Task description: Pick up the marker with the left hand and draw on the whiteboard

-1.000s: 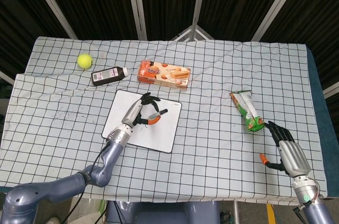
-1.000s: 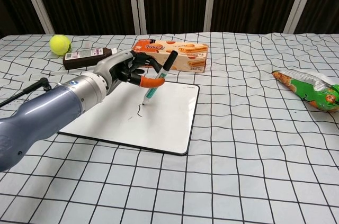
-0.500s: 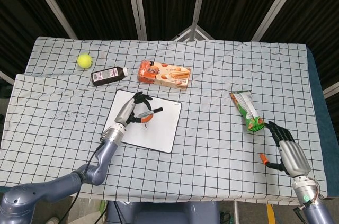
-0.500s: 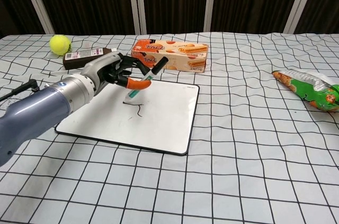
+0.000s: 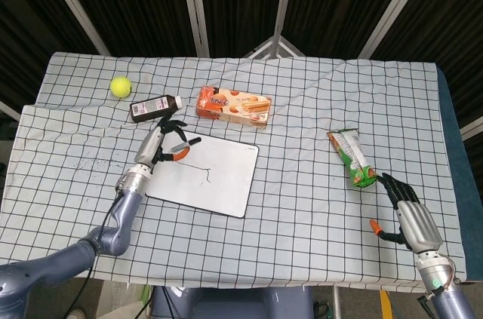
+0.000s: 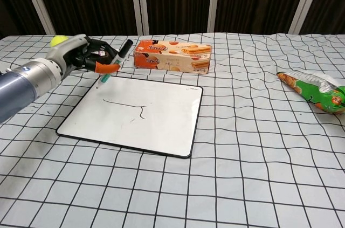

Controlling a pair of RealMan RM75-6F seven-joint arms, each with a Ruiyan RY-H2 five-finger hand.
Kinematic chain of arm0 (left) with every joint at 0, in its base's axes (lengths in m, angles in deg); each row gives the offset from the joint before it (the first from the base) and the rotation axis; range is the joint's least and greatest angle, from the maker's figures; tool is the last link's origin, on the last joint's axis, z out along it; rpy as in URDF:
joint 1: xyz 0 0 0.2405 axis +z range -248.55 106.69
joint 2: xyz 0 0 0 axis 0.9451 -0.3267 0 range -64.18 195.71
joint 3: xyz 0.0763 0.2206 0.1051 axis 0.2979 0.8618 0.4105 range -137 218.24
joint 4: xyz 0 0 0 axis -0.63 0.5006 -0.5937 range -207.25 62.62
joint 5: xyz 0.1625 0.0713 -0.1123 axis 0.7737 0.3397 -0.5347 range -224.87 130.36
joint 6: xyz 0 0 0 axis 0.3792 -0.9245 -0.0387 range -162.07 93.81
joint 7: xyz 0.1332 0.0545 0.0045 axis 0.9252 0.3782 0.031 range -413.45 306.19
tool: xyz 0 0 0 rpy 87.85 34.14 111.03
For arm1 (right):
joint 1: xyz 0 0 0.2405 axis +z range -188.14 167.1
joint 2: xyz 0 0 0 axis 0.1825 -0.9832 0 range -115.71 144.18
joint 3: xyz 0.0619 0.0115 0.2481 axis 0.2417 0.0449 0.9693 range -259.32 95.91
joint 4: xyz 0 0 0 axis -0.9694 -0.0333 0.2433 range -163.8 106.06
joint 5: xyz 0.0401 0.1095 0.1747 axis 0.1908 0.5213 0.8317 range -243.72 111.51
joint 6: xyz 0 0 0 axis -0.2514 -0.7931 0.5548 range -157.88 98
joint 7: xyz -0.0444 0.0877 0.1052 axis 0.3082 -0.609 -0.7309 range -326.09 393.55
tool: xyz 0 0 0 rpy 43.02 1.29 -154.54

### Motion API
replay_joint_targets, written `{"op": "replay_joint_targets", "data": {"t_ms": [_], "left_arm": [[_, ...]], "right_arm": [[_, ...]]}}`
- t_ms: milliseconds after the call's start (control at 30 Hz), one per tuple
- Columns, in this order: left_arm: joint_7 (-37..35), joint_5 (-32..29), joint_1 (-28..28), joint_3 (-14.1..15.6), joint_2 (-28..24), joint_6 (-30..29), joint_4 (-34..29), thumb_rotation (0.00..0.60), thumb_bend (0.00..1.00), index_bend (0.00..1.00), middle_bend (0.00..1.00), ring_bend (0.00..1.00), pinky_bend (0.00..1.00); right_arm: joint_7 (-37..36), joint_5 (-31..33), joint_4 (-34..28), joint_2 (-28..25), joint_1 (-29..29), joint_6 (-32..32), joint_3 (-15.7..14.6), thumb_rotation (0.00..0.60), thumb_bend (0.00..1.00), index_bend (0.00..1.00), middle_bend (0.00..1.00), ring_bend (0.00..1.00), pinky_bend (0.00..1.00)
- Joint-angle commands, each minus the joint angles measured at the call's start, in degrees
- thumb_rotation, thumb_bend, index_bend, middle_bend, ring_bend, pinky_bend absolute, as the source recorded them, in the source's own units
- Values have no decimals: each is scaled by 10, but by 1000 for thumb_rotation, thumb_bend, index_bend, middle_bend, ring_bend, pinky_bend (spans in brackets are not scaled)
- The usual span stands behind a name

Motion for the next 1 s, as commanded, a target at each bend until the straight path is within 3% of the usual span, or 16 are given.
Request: {"op": "replay_joint_targets", "data": {"t_ms": [33, 167, 400, 533, 700, 867, 1000], "left_arm": [[3, 3, 9, -10, -29, -20, -32, 600, 533, 707, 247, 30, 50], [38, 14, 19, 3, -55, -34, -49, 600, 529, 707, 247, 30, 50], [196, 39, 37, 70, -103, -33, -52, 600, 493, 691, 244, 30, 50], [299, 20, 44, 94, -118, -19, -58, 600, 449, 645, 206, 29, 44], [379, -19, 51, 103, -121, -9, -73, 600, 412, 591, 161, 20, 18], [453, -65, 58, 111, -121, -2, -85, 600, 294, 403, 40, 0, 0], [486, -99, 67, 111, -130, -5, -107, 600, 206, 144, 0, 0, 0]], "right_arm": [[0, -1, 0, 0, 0, 1, 0, 600, 327, 0, 0, 0, 0], [0, -1, 0, 0, -1, 1, 0, 600, 327, 0, 0, 0, 0], [4, -2, -1, 0, -1, 1, -1, 600, 327, 0, 0, 0, 0], [7, -1, -2, 1, -1, 2, -1, 600, 327, 0, 0, 0, 0], [8, -1, -3, 1, -1, 3, -1, 600, 327, 0, 0, 0, 0], [8, -1, -2, 1, -2, 4, -1, 600, 327, 0, 0, 0, 0], [7, -2, -2, 0, -1, 3, -1, 600, 327, 0, 0, 0, 0]]}}
